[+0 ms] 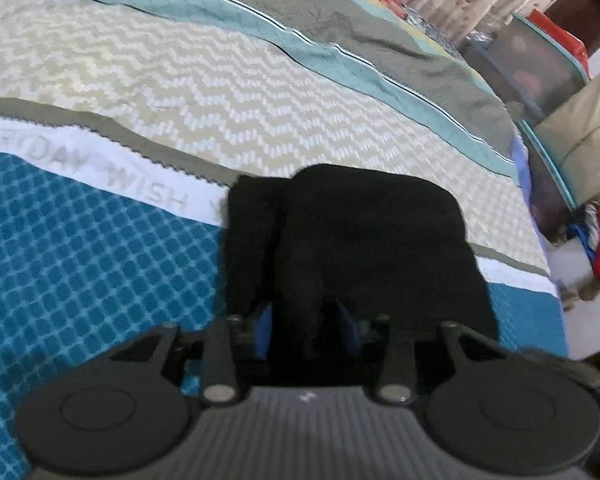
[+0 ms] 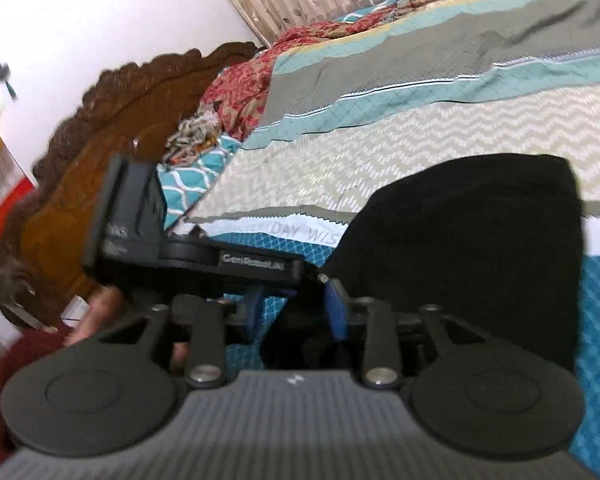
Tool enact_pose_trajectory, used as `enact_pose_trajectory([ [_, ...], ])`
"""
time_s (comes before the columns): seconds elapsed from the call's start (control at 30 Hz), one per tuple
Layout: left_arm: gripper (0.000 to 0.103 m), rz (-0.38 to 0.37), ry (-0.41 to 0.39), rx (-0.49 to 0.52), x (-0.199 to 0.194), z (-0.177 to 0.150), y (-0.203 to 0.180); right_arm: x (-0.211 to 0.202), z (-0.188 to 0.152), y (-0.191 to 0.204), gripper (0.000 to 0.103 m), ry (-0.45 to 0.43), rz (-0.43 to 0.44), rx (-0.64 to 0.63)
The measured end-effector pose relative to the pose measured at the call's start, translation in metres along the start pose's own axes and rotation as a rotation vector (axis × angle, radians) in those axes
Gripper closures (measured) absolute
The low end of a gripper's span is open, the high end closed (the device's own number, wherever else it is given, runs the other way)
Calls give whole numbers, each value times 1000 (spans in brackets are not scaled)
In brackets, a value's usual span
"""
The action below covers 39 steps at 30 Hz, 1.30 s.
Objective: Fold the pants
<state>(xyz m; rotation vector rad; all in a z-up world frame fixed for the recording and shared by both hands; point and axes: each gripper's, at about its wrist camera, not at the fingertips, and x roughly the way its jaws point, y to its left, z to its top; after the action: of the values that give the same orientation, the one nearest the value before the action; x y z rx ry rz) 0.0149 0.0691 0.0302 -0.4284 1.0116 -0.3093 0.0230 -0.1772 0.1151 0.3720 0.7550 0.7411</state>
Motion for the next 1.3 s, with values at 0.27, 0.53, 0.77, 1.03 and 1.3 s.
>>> enact_pose_trajectory([
  [0.27, 1, 11, -34, -79, -29, -4, 21, -67, -36, -79, 30, -195, -200, 317],
  [0.53, 0, -159, 124, -172, 10, -5, 26, -30, -52, -110, 20, -67, -79, 565],
  [0.77, 31, -238, 108, -166, 32, -32, 17, 13, -37, -93, 30, 48, 0, 504],
  [1.03, 54, -267, -42, 17, -5, 35, -20, 8, 31, -44, 49, -56, 25, 260],
  [1.3, 54, -99, -217, 234, 28, 144, -74, 43, 145, -56, 50, -226, -65, 52],
])
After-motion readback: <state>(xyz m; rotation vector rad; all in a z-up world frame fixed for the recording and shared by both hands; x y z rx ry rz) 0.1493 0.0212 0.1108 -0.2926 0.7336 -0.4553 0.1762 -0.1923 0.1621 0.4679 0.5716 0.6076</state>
